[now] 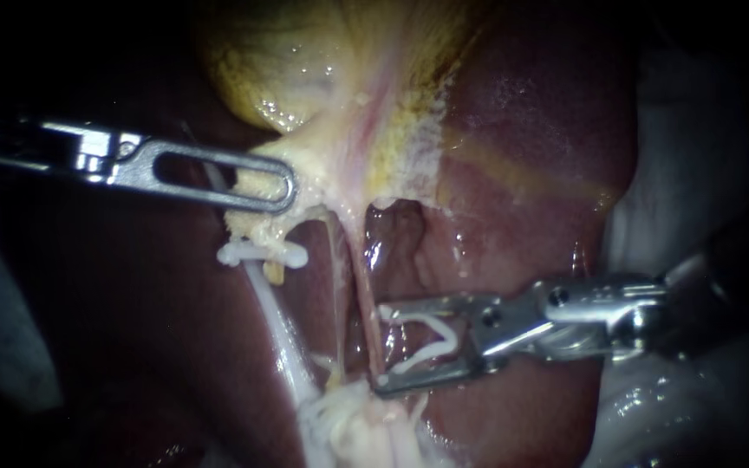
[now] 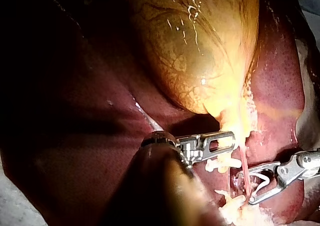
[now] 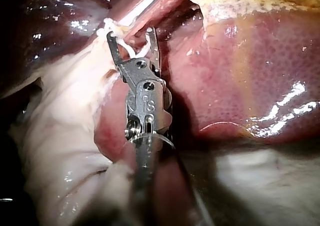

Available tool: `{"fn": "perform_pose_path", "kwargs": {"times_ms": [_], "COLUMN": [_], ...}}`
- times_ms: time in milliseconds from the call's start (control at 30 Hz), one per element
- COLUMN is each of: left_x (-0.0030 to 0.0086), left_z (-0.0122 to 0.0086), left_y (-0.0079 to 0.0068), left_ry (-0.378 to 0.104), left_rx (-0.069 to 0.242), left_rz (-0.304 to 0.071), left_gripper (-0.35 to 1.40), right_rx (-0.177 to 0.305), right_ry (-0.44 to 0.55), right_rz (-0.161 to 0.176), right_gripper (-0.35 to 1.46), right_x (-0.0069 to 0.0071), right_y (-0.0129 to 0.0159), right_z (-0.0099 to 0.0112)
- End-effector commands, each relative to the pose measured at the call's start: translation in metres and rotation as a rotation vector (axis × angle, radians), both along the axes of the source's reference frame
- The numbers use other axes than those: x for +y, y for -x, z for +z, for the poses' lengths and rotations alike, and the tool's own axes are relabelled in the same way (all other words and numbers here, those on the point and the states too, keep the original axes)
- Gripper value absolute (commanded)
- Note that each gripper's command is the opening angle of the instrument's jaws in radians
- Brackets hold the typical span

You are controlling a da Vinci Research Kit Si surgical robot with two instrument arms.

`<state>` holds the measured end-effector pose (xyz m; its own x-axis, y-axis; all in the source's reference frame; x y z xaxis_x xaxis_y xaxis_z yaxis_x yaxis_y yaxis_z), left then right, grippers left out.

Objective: Clipping first clip right tube

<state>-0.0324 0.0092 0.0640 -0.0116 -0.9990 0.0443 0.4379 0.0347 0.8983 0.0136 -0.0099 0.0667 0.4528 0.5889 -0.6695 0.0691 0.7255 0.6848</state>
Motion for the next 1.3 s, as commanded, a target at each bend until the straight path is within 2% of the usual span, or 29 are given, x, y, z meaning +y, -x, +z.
{"fn": "perform_pose_path", "kwargs": {"times_ms": [33,133,233,333,500,600,667,733,767,833,967,1300], "left_x": [0.0,0.0,0.0,0.0,0.0,0.0,0.0,0.0,0.0,0.0,0.0,0.0], "left_z": [0.0,0.0,0.0,0.0,0.0,0.0,0.0,0.0,0.0001,0.0001,0.0001,0.0001], "left_y": [0.0,0.0,0.0,0.0,0.0001,0.0001,0.0001,0.0001,0.0001,0.0001,0.0002,0.0002], "left_ry": [0.0,0.0,0.0,0.0,0.0,0.0,0.0,0.0,0.0,0.0,0.0,-0.001], "left_rx": [0.0,0.0,0.0,0.0,0.0,0.0,0.0,0.0,0.0,0.0,0.001,-0.001], "left_rz": [0.001,0.0,0.0,0.0,0.0,0.0,0.0,0.0,0.0,0.0,0.0,0.002], "left_gripper": [-0.35,-0.35,-0.35,-0.35,-0.35,-0.35,-0.35,-0.35,-0.35,-0.35,-0.35,-0.35], "right_rx": [0.011,0.066,0.104,0.109,0.108,0.109,0.096,0.079,0.072,0.062,0.032,0.024], "right_ry": [-0.011,-0.06,-0.089,-0.096,-0.096,-0.096,-0.137,-0.171,-0.18,-0.195,-0.192,-0.19], "right_rz": [0.006,0.03,0.037,0.038,0.038,0.038,0.047,0.072,0.084,0.093,0.078,0.076], "right_gripper": [0.48,0.46,0.45,0.45,0.42,0.31,0.03,-0.32,-0.35,-0.35,-0.35,-0.35], "right_x": [-0.0002,-0.0008,-0.001,-0.001,-0.001,-0.001,-0.0008,-0.0005,-0.0003,-0.0001,-0.0005,-0.0013], "right_y": [-0.0002,-0.0007,-0.0011,-0.0015,-0.0016,-0.0016,-0.0013,-0.0009,-0.0007,-0.0004,-0.0001,-0.0002], "right_z": [0.0001,-0.0002,-0.0007,-0.001,-0.001,-0.001,-0.0013,-0.0016,-0.0019,-0.002,-0.0018,-0.0013]}}
